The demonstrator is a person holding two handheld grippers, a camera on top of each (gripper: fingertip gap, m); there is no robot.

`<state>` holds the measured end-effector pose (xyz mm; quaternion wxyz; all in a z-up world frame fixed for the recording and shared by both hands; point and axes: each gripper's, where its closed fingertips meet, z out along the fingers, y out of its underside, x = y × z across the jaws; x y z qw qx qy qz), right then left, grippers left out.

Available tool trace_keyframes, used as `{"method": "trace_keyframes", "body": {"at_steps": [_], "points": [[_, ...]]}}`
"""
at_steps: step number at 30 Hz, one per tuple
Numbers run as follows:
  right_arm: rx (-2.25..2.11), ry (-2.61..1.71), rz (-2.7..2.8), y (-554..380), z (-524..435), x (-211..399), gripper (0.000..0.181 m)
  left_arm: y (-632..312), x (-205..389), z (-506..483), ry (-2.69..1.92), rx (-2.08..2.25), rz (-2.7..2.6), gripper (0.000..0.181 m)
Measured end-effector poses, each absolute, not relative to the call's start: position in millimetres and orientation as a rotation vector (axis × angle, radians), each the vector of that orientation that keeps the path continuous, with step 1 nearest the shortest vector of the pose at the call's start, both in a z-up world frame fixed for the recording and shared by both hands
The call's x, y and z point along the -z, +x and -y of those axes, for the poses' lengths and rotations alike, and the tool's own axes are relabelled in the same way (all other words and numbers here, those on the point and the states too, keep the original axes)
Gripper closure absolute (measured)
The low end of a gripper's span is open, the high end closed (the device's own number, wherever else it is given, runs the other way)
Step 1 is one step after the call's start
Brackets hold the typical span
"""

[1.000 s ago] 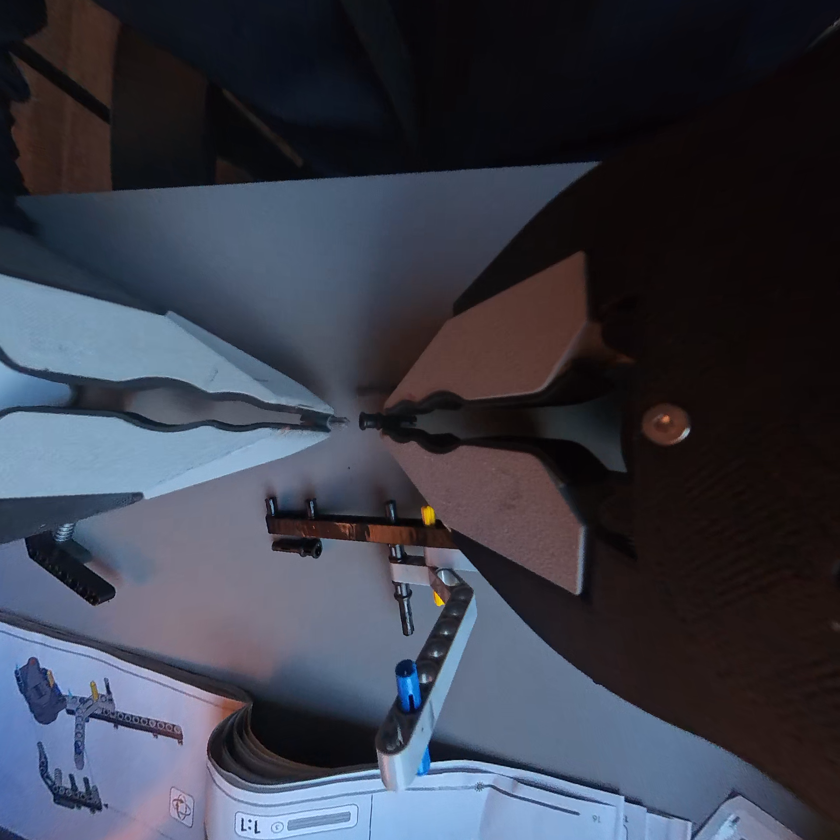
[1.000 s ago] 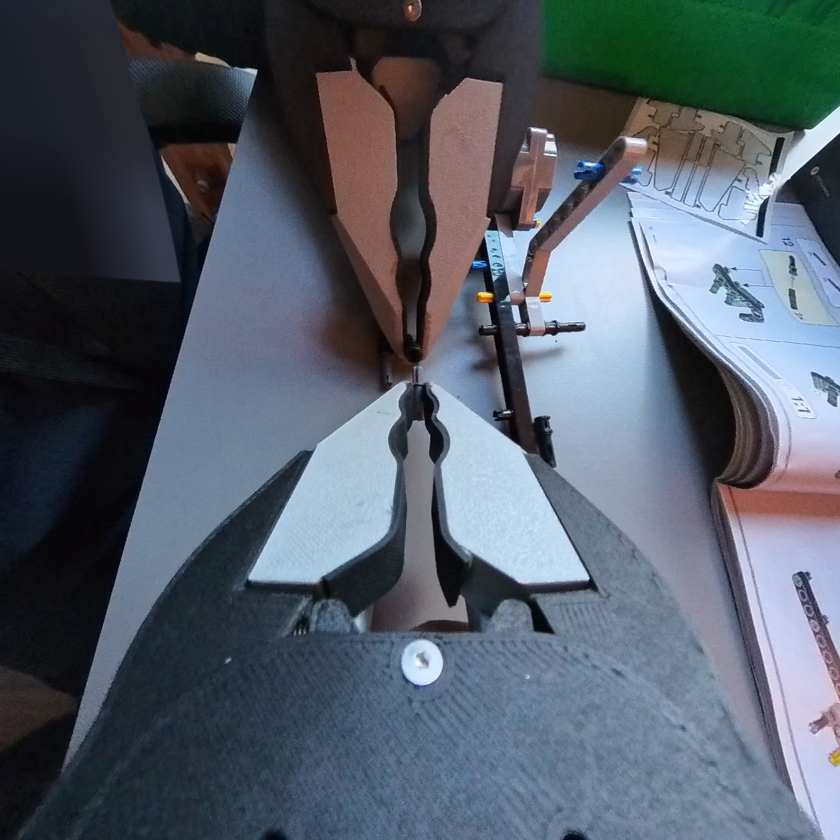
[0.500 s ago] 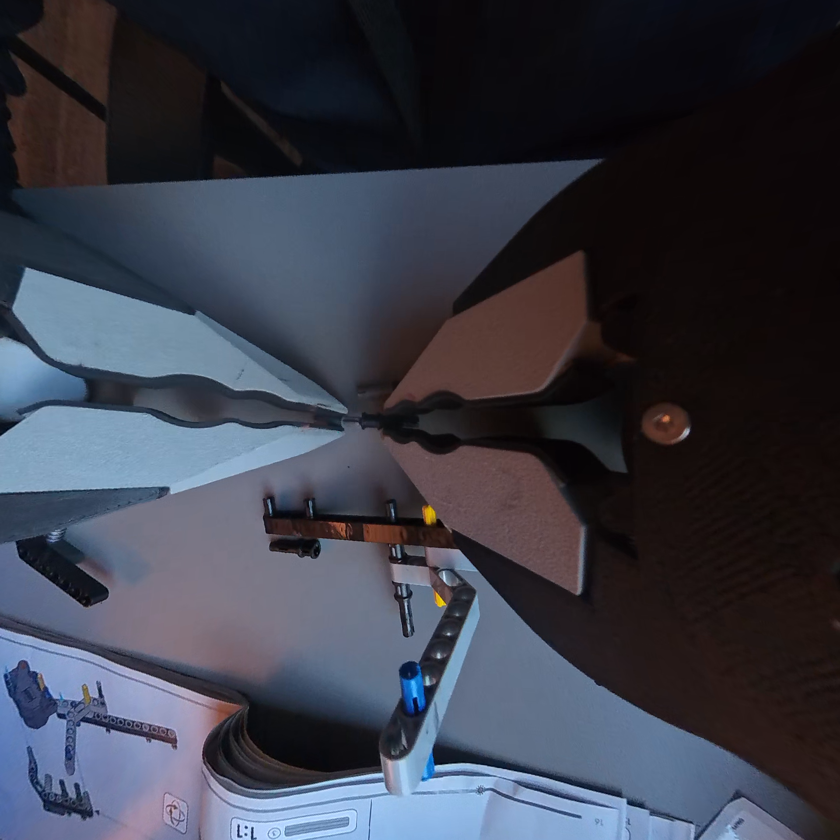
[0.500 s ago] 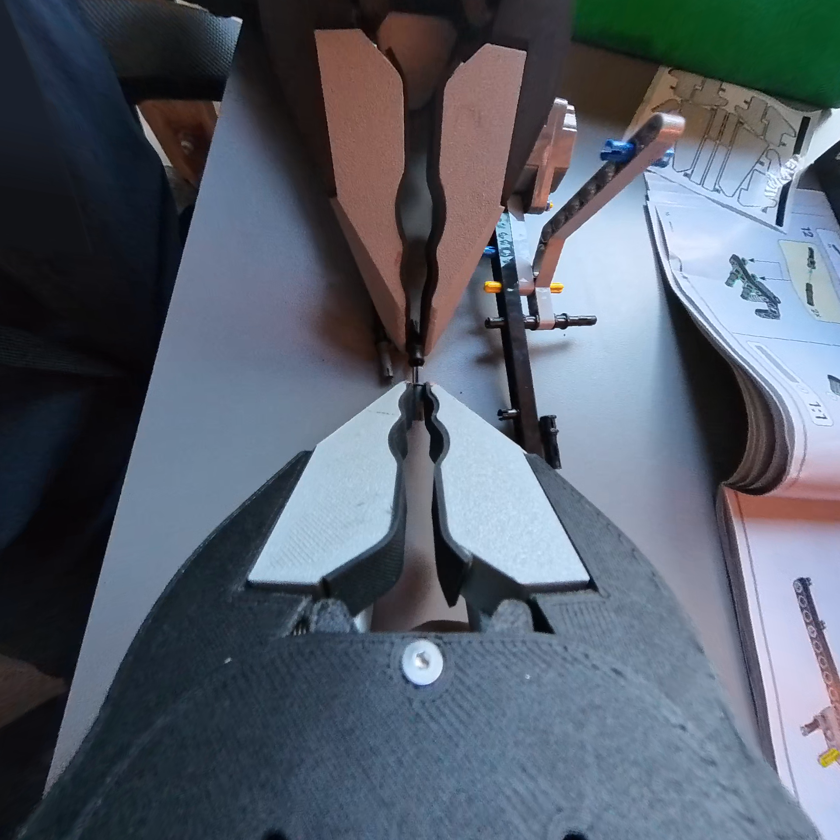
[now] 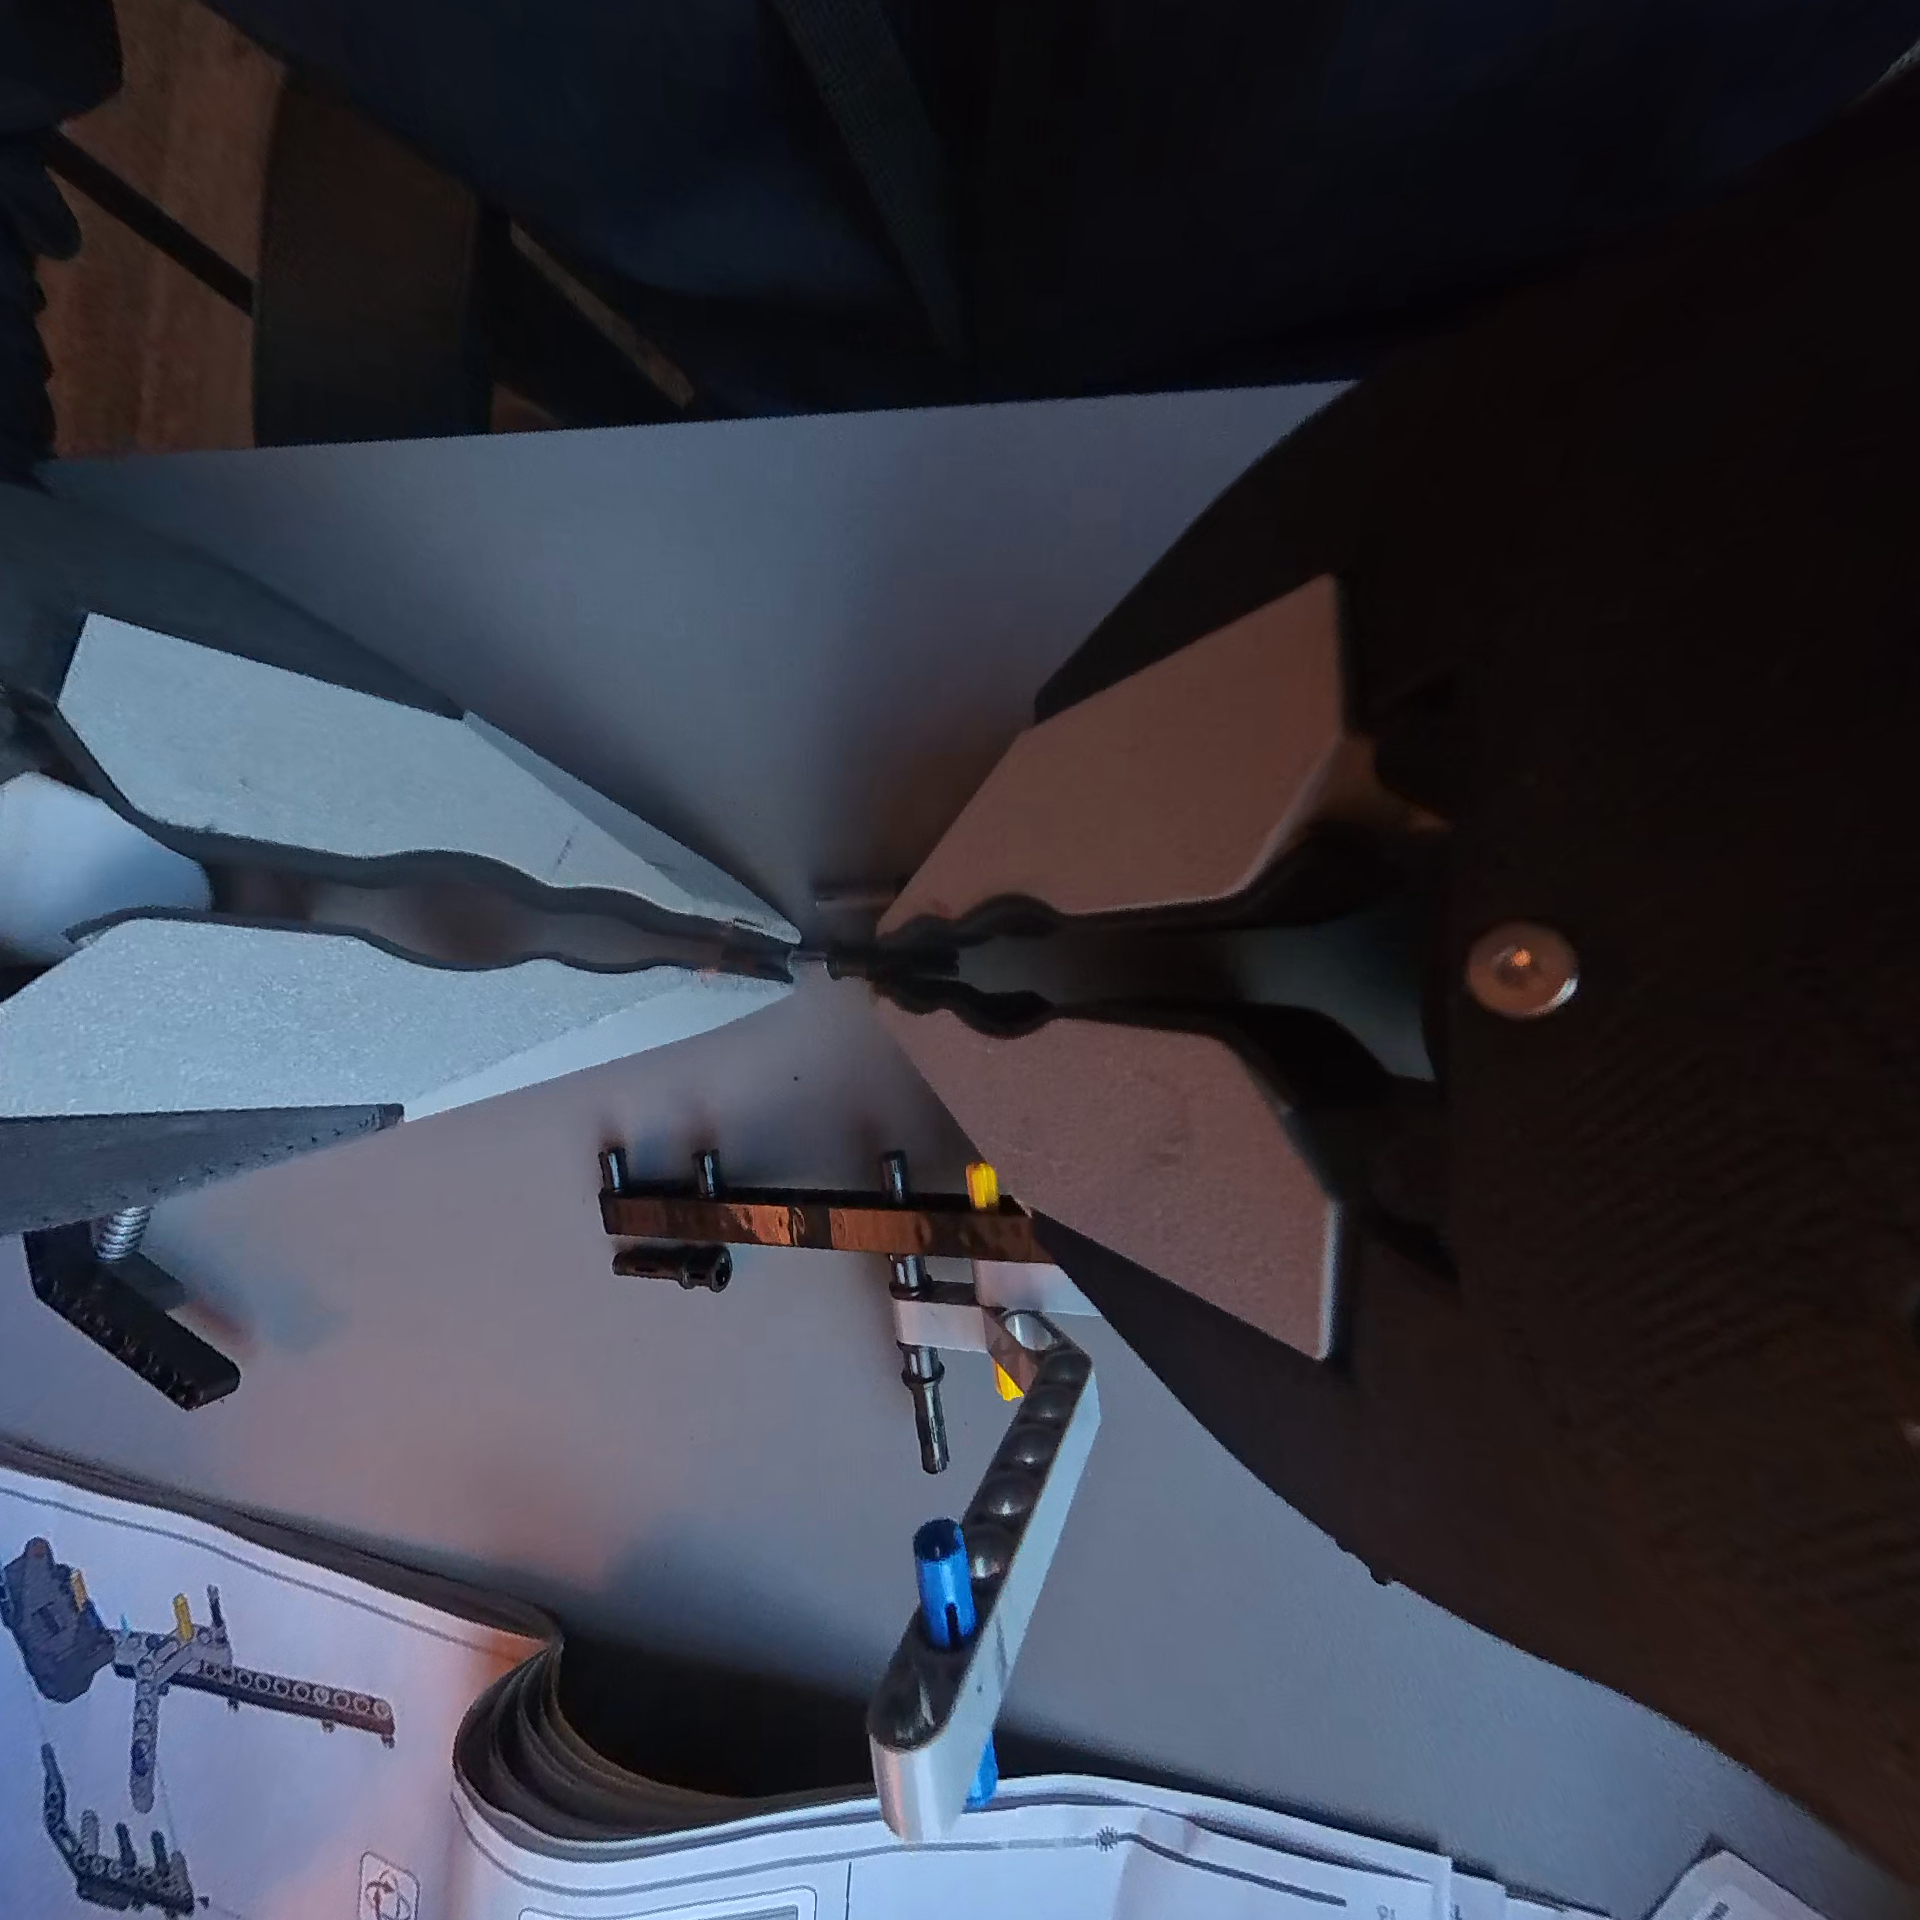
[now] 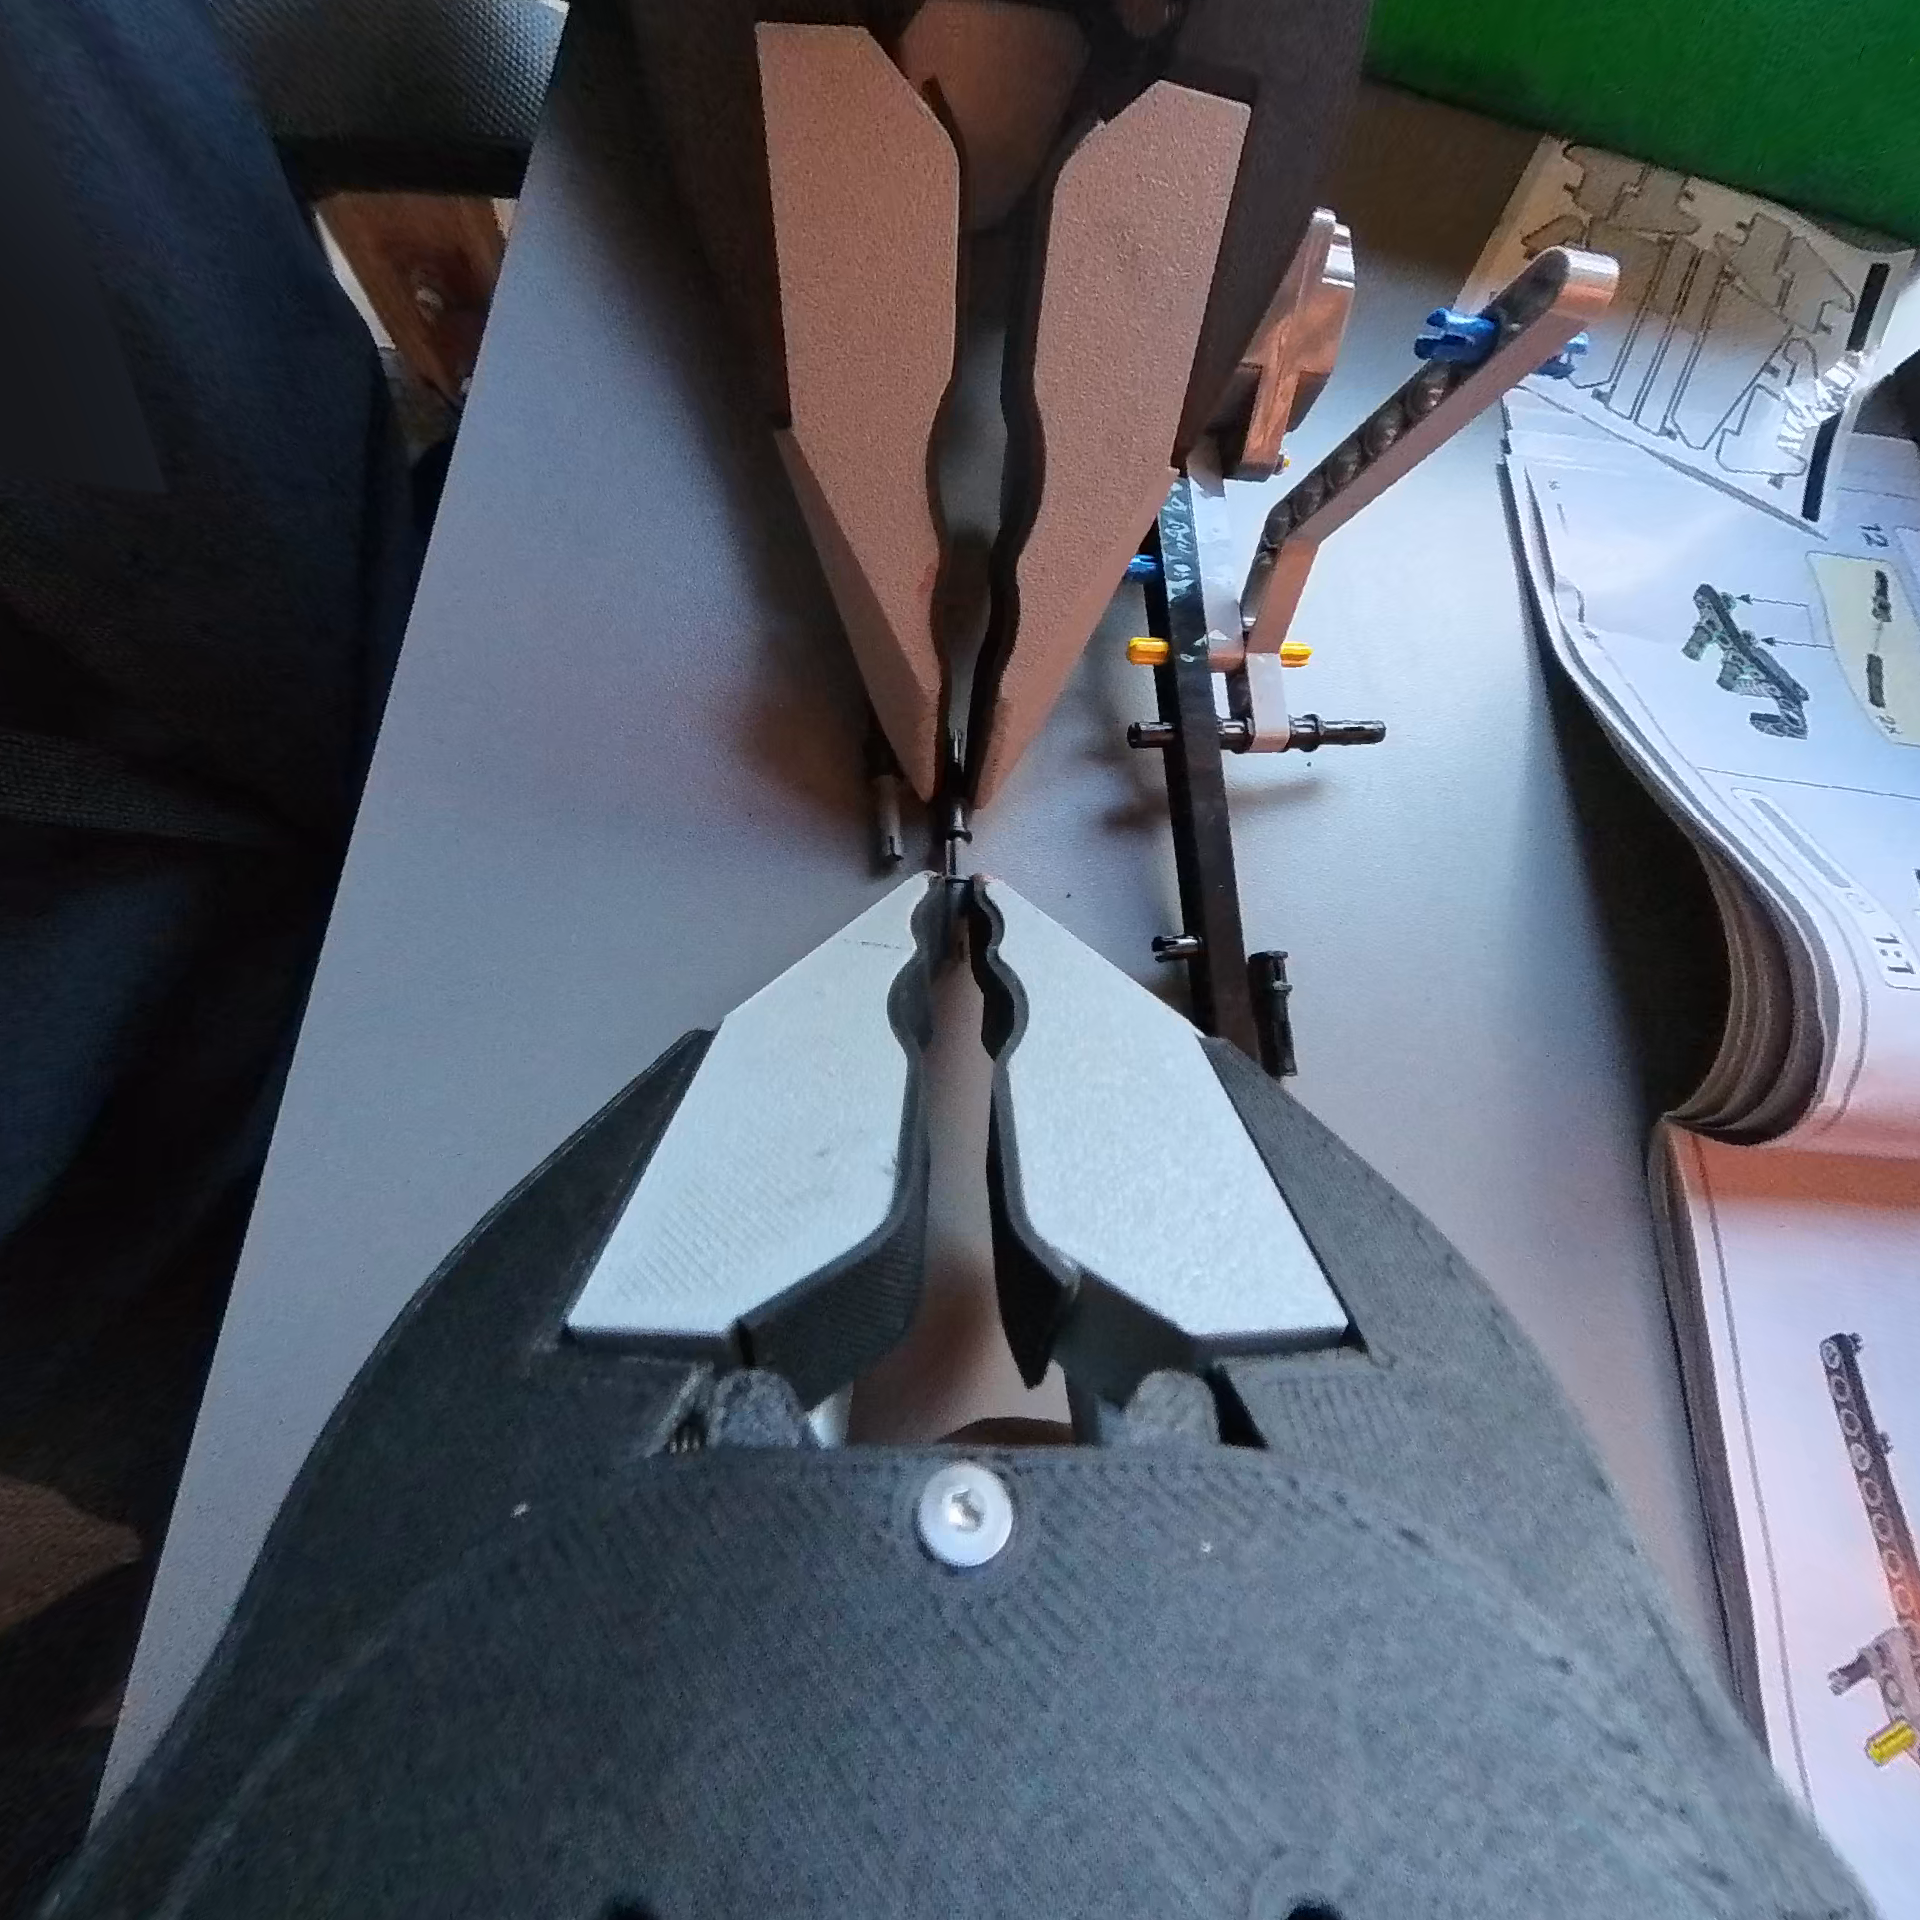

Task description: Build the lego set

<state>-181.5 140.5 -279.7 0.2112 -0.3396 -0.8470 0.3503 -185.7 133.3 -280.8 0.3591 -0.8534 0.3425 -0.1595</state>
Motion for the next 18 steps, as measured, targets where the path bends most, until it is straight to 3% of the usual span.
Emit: {"method": "trace_keyframes", "body": {"at_steps": [18], "points": [[-0.826, -0.882, 2.323, -185.5, -143.0, 280.1, 0.181, -186.5, 280.7, -139.6, -2.225, 0.423, -0.831, 0.18]]}}
